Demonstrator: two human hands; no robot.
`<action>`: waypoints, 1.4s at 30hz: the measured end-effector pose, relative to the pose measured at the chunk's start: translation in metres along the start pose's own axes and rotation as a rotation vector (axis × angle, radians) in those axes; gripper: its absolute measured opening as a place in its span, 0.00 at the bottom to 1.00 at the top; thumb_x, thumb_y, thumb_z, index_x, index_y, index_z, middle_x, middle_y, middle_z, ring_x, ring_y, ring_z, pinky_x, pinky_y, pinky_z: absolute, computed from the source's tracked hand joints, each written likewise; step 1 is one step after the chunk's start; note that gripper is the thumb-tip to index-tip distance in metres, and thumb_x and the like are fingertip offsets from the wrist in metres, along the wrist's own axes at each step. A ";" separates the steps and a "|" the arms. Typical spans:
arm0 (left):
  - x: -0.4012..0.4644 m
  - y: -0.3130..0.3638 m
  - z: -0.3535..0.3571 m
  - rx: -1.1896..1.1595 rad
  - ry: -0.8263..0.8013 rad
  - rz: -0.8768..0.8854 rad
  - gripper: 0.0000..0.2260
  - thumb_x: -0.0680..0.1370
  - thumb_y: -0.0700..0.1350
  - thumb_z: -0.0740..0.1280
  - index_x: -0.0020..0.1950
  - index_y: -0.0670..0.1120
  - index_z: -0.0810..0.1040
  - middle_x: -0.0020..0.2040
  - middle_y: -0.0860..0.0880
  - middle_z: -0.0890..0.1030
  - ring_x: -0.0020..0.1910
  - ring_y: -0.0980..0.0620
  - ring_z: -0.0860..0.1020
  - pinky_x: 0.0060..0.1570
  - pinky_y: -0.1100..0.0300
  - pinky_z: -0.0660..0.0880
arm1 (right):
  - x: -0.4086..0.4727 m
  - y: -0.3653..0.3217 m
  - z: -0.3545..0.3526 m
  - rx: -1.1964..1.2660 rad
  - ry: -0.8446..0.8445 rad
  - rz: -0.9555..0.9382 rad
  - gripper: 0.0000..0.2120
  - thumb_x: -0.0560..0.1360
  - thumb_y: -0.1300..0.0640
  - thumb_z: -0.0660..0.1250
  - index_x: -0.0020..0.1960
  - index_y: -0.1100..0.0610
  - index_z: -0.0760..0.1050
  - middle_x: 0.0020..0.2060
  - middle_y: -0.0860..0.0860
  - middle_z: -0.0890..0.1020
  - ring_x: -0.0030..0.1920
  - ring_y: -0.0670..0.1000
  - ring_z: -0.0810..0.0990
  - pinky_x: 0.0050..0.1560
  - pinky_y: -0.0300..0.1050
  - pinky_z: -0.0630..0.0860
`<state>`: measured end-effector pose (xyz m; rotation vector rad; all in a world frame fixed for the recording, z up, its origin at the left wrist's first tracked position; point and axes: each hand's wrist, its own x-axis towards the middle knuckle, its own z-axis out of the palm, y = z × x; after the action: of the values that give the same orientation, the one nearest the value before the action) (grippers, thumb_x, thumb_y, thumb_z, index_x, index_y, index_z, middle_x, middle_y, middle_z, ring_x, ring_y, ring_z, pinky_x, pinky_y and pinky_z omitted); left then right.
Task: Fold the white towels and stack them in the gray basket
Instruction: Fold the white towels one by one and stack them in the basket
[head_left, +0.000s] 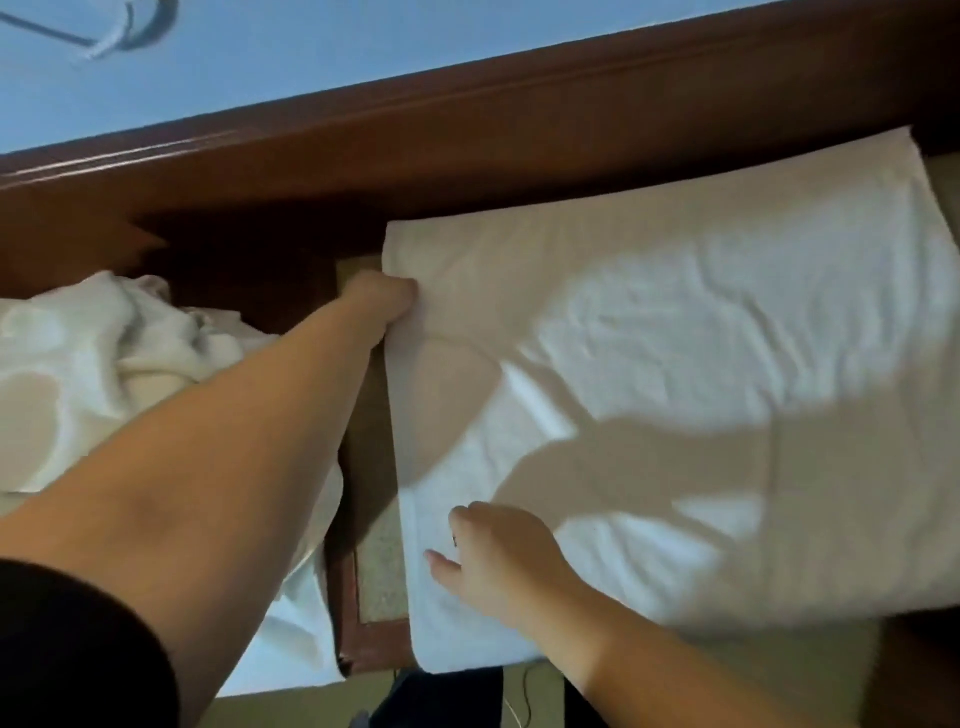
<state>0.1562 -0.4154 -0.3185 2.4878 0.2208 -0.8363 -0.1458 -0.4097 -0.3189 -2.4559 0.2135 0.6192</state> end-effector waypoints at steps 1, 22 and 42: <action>0.000 -0.001 -0.001 -0.042 -0.031 -0.001 0.25 0.83 0.53 0.68 0.75 0.41 0.71 0.71 0.41 0.76 0.67 0.40 0.76 0.56 0.53 0.73 | 0.002 -0.013 0.009 -0.023 -0.007 0.040 0.25 0.81 0.34 0.58 0.41 0.56 0.66 0.36 0.51 0.73 0.35 0.54 0.75 0.35 0.48 0.74; -0.005 0.037 -0.014 -0.147 0.084 0.283 0.16 0.76 0.50 0.67 0.58 0.42 0.80 0.53 0.43 0.83 0.50 0.43 0.81 0.45 0.53 0.81 | -0.047 -0.036 0.005 0.164 0.025 0.528 0.15 0.80 0.57 0.65 0.64 0.56 0.65 0.58 0.54 0.77 0.57 0.57 0.81 0.51 0.50 0.76; -0.139 0.228 0.108 -0.372 -0.193 0.320 0.12 0.81 0.45 0.70 0.64 0.47 0.74 0.52 0.46 0.81 0.38 0.48 0.87 0.34 0.57 0.85 | -0.248 0.176 -0.009 0.770 0.656 1.162 0.06 0.81 0.59 0.64 0.54 0.49 0.73 0.47 0.52 0.80 0.45 0.54 0.79 0.42 0.49 0.75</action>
<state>0.0580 -0.6660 -0.2157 2.0122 -0.0820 -0.8078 -0.4107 -0.5557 -0.2836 -1.4926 1.8098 0.0528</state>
